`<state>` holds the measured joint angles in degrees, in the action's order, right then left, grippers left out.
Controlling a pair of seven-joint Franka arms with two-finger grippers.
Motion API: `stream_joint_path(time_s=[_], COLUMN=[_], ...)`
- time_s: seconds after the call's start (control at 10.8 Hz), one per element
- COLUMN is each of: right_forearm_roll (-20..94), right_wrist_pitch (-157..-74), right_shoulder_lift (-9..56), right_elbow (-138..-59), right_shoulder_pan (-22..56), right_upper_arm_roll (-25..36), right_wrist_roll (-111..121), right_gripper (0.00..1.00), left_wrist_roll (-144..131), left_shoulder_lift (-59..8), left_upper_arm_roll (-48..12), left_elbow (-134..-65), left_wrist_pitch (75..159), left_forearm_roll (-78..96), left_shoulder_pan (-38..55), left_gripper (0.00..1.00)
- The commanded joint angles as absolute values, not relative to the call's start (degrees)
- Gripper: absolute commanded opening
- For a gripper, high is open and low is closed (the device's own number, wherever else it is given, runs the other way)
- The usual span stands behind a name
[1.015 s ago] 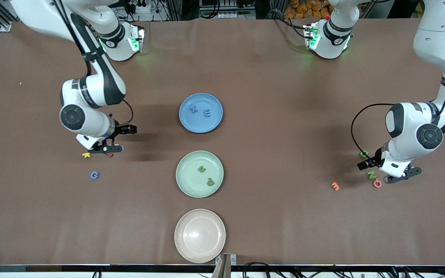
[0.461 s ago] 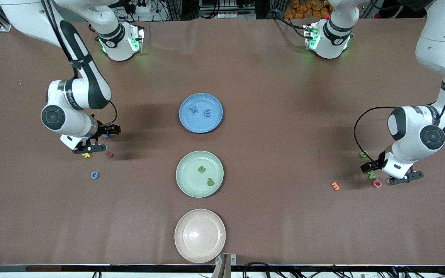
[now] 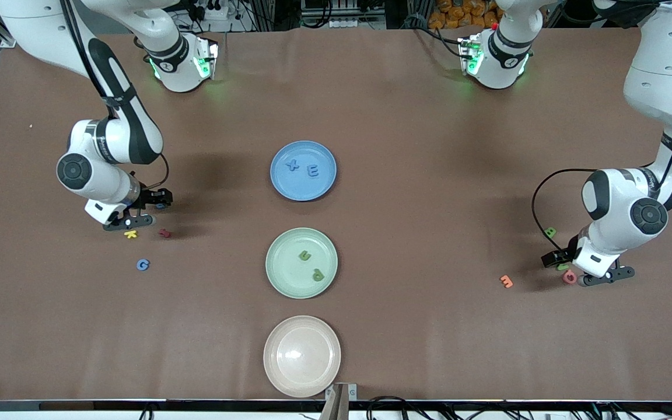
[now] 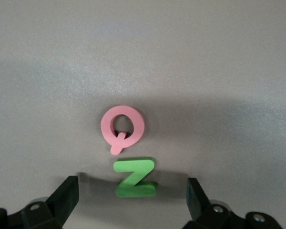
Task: Sort letters by color into matching plates
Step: 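Grasp the green Z with the left gripper while the right gripper grasps blue e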
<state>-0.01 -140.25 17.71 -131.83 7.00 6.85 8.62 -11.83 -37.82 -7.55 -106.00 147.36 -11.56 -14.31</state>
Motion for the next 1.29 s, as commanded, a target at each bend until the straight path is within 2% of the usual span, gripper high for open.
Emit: stream_joint_path(time_s=[0.0,0.28,0.65,0.83,0.92,1.2], right_forearm_roll=[-0.44,-0.44,-0.44,-0.44,-0.44,-0.44], right_wrist_pitch=[-142.73,-144.3,-145.46,-146.51,-146.6,-147.74], right_shoulder_lift=[17.75,17.75,17.84,18.19,18.54,19.16], right_elbow=[-133.5,-134.91,-136.14,-136.58,-136.58,-137.02], right_shoulder_pan=[6.59,6.5,6.15,6.15,6.15,6.15], right_upper_arm_roll=[6.86,7.03,7.03,7.03,7.03,7.03], right_wrist_roll=[9.67,9.76,10.37,10.37,10.37,10.37], right_gripper=[0.7,0.68,0.57,0.53,0.5,0.47], left_wrist_roll=[-10.55,-10.63,-12.29,-17.81,-21.93,-35.64], left_shoulder_lift=[-38.76,-38.67,-37.36,-37.27,-37.27,-37.35], left_upper_arm_roll=[-7.65,-7.65,-7.82,-10.18,-10.72,-10.81], left_elbow=[-104.24,-104.24,-103.98,-102.58,-101.26,-98.0], left_wrist_pitch=[147.57,147.57,147.04,145.64,143.89,140.36], left_forearm_roll=[-11.6,-11.6,-10.29,-9.49,-9.49,-9.49], left_shoulder_pan=[-14.41,-14.24,-13.71,-12.92,-11.35,-3.72], left_gripper=[0.01,0.0,0.0,0.0,0.0,0.0])
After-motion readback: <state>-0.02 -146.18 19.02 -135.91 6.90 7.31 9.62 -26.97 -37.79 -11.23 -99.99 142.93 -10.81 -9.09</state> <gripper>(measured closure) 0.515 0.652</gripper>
